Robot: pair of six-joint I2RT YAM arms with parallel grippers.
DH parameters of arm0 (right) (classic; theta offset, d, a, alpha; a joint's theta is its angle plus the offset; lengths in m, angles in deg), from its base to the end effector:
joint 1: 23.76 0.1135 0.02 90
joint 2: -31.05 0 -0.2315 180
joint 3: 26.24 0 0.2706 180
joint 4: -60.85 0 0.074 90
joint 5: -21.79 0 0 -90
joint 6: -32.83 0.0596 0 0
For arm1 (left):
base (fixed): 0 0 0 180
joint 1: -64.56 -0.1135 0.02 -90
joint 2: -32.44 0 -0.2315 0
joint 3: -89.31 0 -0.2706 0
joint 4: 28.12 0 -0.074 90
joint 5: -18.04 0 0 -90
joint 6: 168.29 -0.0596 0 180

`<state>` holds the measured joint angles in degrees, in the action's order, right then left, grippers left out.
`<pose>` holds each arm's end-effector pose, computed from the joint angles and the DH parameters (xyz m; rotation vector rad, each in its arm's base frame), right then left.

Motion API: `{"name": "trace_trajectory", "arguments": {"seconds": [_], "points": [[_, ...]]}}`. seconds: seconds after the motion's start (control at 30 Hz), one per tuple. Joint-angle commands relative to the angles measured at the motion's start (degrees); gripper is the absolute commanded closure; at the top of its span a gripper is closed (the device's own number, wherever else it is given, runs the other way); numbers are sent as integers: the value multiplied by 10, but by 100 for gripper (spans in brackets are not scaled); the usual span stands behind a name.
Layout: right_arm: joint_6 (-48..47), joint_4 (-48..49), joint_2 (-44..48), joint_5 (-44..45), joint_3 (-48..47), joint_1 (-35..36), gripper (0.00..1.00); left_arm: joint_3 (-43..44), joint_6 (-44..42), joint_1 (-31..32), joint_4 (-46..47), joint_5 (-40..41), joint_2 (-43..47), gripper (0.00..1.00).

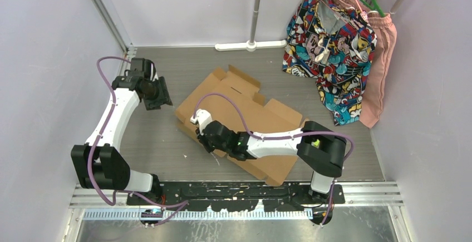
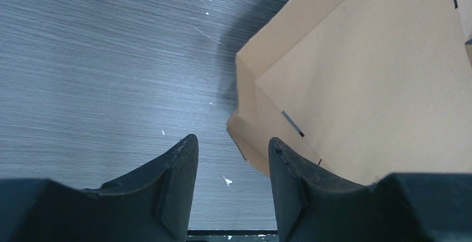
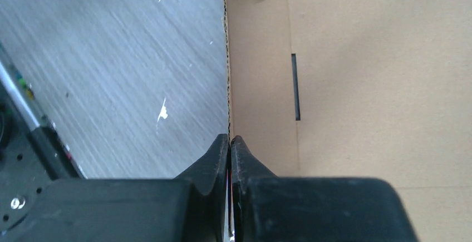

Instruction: Fold the paper box

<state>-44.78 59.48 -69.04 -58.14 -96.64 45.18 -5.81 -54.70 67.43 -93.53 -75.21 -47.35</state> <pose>0.1568 0.3782 0.1389 -0.9338 1.9643 0.6547 0.3140 -0.0191 0.2494 -0.4553 2.6010 -0.2330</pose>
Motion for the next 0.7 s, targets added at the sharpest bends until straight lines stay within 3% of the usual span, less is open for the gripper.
{"name": "trace_trajectory", "arguments": {"seconds": [0.0,0.33,0.57,0.63,0.67], "points": [[3,76,24,96,-10,6,92,26,1,-4,5,-12,10,49],[-13,138,-39,230,-63,2,93,-49,36,-3,46,-86,51,47],[49,90,-132,259,-178,-9,91,-105,74,1,93,-95,69,45],[88,67,-156,240,-212,-21,80,-112,83,1,106,-94,63,45],[107,53,-163,220,-227,-30,59,-113,89,1,111,-95,58,45]]}}
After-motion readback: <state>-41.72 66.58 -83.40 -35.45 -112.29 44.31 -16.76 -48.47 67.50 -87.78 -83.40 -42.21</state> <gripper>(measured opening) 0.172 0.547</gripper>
